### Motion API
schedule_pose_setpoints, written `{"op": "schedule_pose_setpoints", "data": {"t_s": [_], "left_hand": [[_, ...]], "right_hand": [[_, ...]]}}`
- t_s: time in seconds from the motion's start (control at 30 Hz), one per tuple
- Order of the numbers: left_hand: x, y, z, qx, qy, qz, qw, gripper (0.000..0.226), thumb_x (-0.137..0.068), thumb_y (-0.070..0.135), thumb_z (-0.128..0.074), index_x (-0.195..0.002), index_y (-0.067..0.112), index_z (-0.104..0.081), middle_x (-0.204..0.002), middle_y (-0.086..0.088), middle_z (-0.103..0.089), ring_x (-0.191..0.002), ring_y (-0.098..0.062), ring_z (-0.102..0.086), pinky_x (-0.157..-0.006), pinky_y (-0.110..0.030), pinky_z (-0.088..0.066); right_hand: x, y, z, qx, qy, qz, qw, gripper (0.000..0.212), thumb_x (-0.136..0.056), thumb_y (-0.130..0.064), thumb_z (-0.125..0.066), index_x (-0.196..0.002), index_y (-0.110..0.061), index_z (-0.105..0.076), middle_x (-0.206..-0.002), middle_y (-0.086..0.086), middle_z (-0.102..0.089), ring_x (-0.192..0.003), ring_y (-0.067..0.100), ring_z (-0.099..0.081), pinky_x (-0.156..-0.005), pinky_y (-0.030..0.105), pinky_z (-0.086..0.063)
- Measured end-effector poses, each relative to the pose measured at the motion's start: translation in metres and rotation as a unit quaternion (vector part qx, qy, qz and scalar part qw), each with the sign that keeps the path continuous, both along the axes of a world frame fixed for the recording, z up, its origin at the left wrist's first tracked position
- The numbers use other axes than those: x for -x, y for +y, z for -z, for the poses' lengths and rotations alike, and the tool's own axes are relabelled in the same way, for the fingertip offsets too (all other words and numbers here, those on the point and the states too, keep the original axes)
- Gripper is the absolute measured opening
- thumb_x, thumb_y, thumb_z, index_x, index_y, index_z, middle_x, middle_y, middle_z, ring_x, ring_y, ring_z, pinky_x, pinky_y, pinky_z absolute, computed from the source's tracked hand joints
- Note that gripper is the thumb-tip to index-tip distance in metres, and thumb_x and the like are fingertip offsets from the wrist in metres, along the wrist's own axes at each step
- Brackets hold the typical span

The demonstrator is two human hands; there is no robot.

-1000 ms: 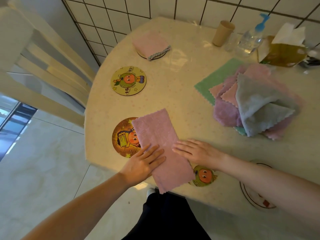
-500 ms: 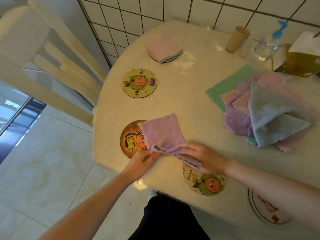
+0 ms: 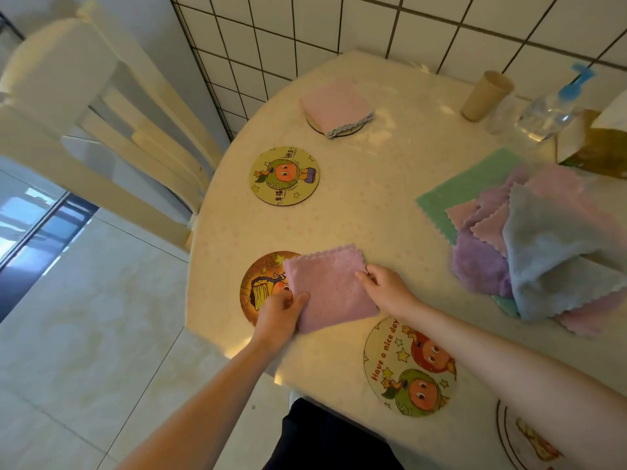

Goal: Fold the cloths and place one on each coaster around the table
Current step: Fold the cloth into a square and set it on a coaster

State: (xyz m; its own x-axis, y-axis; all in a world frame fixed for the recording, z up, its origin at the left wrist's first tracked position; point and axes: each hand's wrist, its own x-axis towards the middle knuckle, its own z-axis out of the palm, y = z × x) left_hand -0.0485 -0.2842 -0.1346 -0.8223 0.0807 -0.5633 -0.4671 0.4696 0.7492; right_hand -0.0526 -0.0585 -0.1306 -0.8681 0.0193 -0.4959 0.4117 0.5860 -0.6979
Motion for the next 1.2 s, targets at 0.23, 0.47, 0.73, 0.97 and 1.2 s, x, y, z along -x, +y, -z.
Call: {"op": "schedule_pose_setpoints", "data": {"t_s": [0.23,0.47,0.73,0.97,1.2], "left_hand": [[-0.001,0.003,0.003,0.013,0.019,-0.036,0.999,0.035,-0.095,0.032,-0.053,-0.068,0.011,-0.050,-0.064,0.001,-0.046,-0.061,-0.016,-0.041,-0.060,-0.034,-0.033],[0.006,0.014,-0.002,0.139,0.030,-0.055,0.988,0.032,-0.092,0.039,-0.055,-0.070,0.015,-0.053,-0.064,0.003,-0.058,-0.065,-0.019,-0.053,-0.056,-0.033,-0.039],[0.001,0.000,0.001,0.312,0.398,0.228,0.832,0.039,-0.086,0.023,-0.048,-0.124,0.015,-0.055,-0.118,-0.004,-0.058,-0.106,-0.028,-0.053,-0.084,-0.041,-0.048],[-0.006,-0.007,0.011,0.363,0.270,0.306,0.838,0.065,-0.092,0.048,-0.036,-0.147,0.013,-0.033,-0.152,-0.003,-0.036,-0.136,-0.032,-0.036,-0.110,-0.044,-0.031],[0.001,0.026,-0.007,0.222,0.130,0.117,0.959,0.066,-0.084,0.011,-0.056,-0.146,0.013,-0.034,-0.156,0.000,-0.022,-0.131,-0.028,-0.033,-0.110,-0.032,-0.025]], "right_hand": [[0.005,-0.008,0.009,-0.063,0.051,0.021,0.997,0.031,-0.098,-0.037,-0.043,-0.074,-0.016,-0.045,-0.058,-0.005,-0.046,-0.050,0.011,-0.041,-0.050,0.030,-0.032],[0.014,-0.018,0.017,-0.184,0.004,0.042,0.982,0.031,-0.096,-0.046,-0.042,-0.085,-0.020,-0.055,-0.072,-0.002,-0.061,-0.065,0.019,-0.060,-0.055,0.031,-0.044],[0.011,-0.010,-0.006,-0.260,0.153,-0.081,0.950,0.030,-0.096,-0.035,-0.048,-0.120,-0.018,-0.042,-0.105,0.000,-0.056,-0.075,0.017,-0.059,-0.055,0.031,-0.050],[-0.008,-0.009,0.000,-0.256,0.129,-0.173,0.942,0.042,-0.092,-0.035,-0.054,-0.129,-0.028,-0.038,-0.121,0.005,-0.037,-0.099,0.020,-0.049,-0.066,0.029,-0.053],[-0.001,-0.019,-0.015,-0.139,0.013,-0.009,0.990,0.055,-0.086,-0.010,-0.062,-0.135,-0.022,-0.038,-0.130,0.007,-0.041,-0.112,0.024,-0.051,-0.087,0.030,-0.048]]}}
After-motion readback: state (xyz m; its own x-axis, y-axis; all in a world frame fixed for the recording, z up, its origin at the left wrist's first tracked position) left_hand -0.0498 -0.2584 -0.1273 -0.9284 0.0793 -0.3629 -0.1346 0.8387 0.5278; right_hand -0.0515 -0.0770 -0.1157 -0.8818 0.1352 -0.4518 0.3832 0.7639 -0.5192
